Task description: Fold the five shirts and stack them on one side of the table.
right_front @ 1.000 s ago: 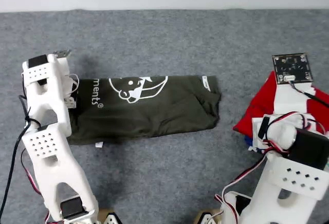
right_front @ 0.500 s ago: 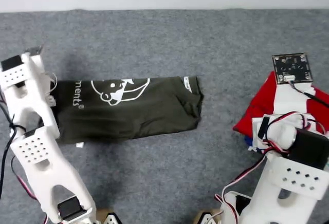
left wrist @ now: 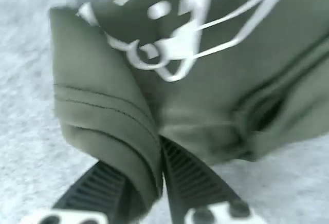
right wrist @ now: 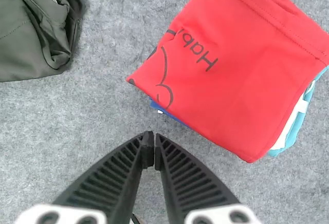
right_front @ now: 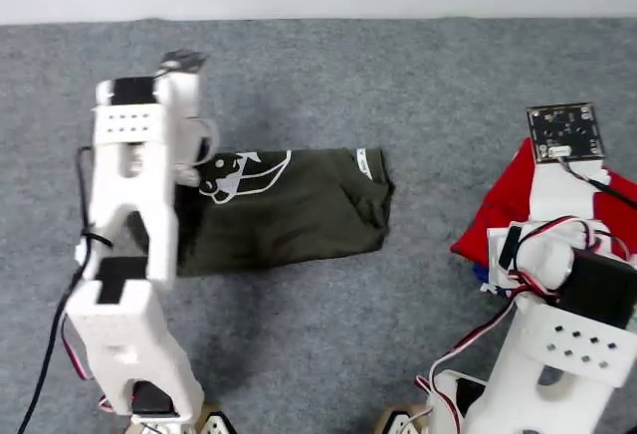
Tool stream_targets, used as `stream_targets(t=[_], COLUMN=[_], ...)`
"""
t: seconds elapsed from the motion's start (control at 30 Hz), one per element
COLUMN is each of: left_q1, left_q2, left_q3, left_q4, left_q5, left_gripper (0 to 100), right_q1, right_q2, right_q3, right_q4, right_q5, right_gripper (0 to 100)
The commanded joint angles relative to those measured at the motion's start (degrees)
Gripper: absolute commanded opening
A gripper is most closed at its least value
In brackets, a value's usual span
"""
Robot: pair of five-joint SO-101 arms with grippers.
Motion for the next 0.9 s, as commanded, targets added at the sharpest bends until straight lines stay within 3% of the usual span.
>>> stream_targets(t=[0.0,0.37,0.67,0.87], left_q1=[7.12,22.68,24.97,26.81], left_q2=[-5.54,-5.36,-5.36,-0.35], left_q3=[0.04,-0.13,-0.13,-4.35], left_q4=[1.49,-4.22,-11.6,-12.04], left_q5=[3.16,9.58,9.49,9.32], left_gripper=[0,0,0,0], right_q1=[0.57,0.57,0.57,0.57], right_q2=[-1.1,-1.19,-1.63,-1.71], right_q3=[-0.26,-0.26,3.08,5.8], right_q4=[1.71,1.8,1.8,1.71], right_q5=[-0.18,-0.62,-0.62,-0.44], right_gripper=[0.9,0.9,0.9,0.9])
